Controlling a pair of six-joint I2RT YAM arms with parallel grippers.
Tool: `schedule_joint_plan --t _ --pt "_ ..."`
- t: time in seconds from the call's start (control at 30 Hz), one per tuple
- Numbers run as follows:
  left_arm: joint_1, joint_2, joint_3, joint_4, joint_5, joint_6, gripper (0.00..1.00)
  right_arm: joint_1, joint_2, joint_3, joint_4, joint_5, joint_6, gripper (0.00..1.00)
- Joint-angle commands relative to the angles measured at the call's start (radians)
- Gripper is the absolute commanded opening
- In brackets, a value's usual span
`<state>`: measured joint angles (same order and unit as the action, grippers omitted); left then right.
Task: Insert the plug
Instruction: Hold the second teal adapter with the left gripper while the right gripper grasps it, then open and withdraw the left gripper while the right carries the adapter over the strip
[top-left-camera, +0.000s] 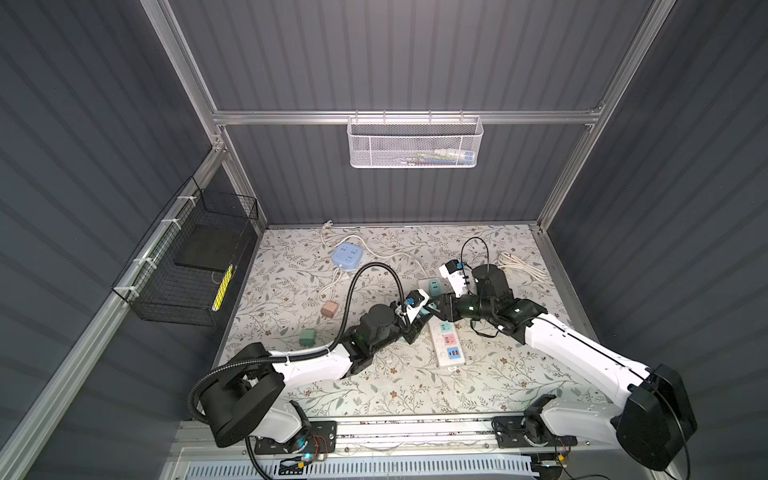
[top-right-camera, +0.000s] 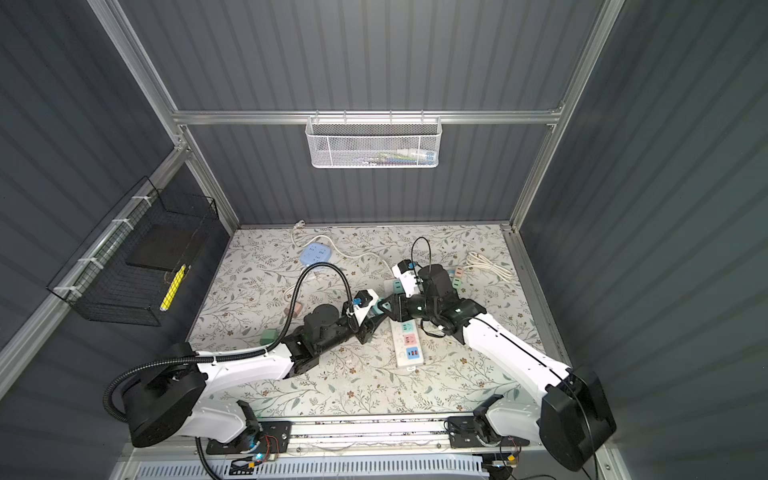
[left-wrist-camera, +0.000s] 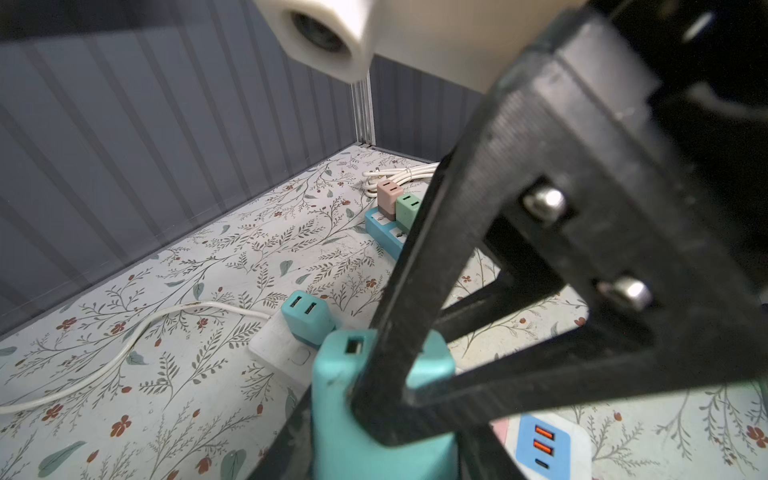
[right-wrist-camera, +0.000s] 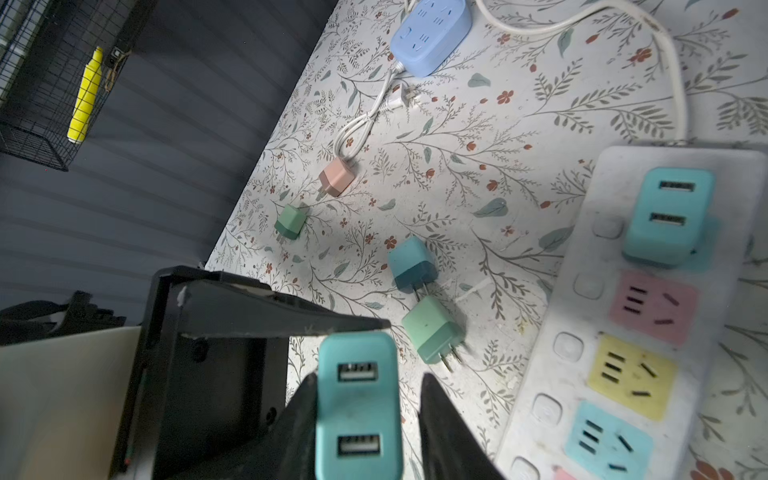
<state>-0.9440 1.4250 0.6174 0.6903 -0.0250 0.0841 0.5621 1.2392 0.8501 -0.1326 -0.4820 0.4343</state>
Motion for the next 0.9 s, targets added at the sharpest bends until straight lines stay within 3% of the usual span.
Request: schedule_joint_plan --t 0.0,0.17,0.23,0.5,0.63,0.7,0.77,0.87 --pt "-0.008 -0.013 0.033 0.029 0.008 0.022 0.20 0.005 0.009 0.020 0.019 -0.018 0.012 0.35" --pt "-0.007 -0.012 0.036 0.021 -0.014 0.023 0.29 0.008 0.014 0.023 0.019 -0.025 0.014 0.26" --pt "-0.008 -0.016 0.035 0.016 -0.040 0.014 0.43 0.008 0.009 0.023 0.018 -0.013 0.013 0.24" --pt "-0.008 -0.134 -0.037 -0.017 -0.207 -0.121 0.73 0.009 -0.040 0.029 -0.011 0.155 -0.022 0.21" --pt "-0.008 -0.258 -0.149 0.007 -0.386 -0.251 0.90 0.008 -0.066 0.024 -0.021 0.277 -0.055 0.21" --pt "-0.007 -0.315 -0.207 0.009 -0.544 -0.347 1.00 0.008 -0.077 0.013 -0.025 0.335 -0.067 0.21" --pt "-0.006 -0.359 -0.249 -0.027 -0.698 -0.449 1.00 0.010 -0.090 -0.009 -0.017 0.389 -0.072 0.20" --pt "-0.006 -0.404 -0.275 -0.123 -0.831 -0.549 1.00 0.019 -0.106 -0.046 0.002 0.481 -0.075 0.20"
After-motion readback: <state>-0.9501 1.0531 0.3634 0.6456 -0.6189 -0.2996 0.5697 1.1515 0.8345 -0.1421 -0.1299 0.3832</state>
